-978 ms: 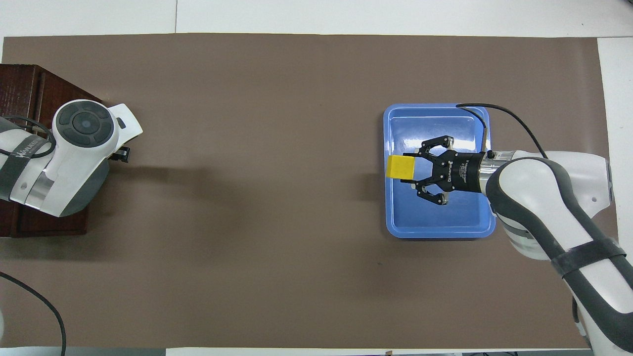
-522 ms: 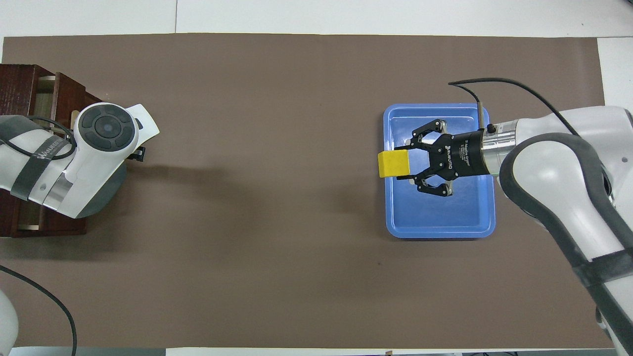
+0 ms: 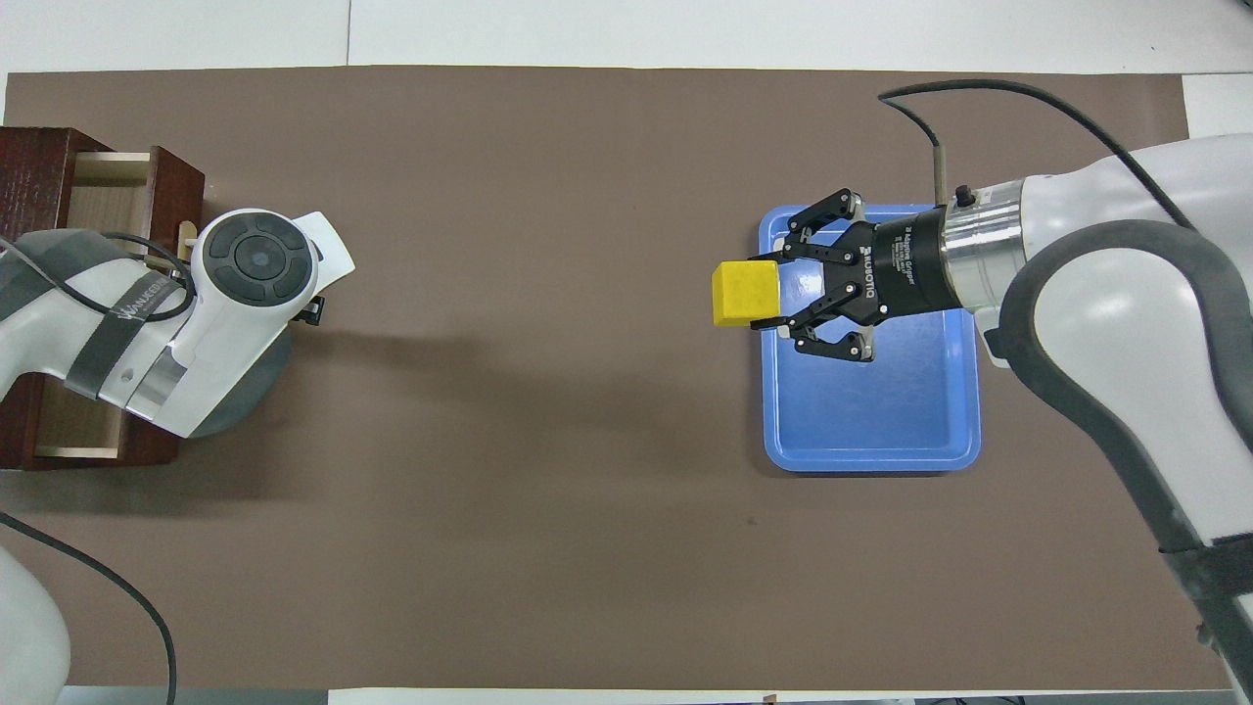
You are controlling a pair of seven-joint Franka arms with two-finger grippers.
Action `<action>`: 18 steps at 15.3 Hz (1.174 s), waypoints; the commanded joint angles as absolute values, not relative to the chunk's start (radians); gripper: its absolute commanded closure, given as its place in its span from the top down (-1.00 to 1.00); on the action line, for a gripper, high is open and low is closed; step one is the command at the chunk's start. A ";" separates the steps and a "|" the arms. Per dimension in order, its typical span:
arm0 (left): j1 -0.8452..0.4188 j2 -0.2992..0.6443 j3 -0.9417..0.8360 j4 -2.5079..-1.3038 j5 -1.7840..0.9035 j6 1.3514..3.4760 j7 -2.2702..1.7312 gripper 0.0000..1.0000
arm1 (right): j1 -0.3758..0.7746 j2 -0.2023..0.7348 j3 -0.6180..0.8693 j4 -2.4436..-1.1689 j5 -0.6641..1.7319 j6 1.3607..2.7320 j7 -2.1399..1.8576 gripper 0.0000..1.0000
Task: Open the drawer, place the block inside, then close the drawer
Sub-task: 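Lift the yellow block out of the blue tray toward the table center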
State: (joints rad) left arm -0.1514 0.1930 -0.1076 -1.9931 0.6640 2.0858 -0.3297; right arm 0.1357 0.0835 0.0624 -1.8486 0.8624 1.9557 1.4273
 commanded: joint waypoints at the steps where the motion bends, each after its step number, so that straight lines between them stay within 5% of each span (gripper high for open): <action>1: -0.212 0.189 -0.104 -1.983 0.630 2.036 -0.342 1.00 | 0.167 0.120 0.063 -1.783 0.830 1.939 1.503 -1.00; 18: -0.255 0.189 -0.106 -1.977 0.611 2.010 -0.341 1.00 | 0.196 0.126 0.063 -1.783 0.808 1.942 1.514 -1.00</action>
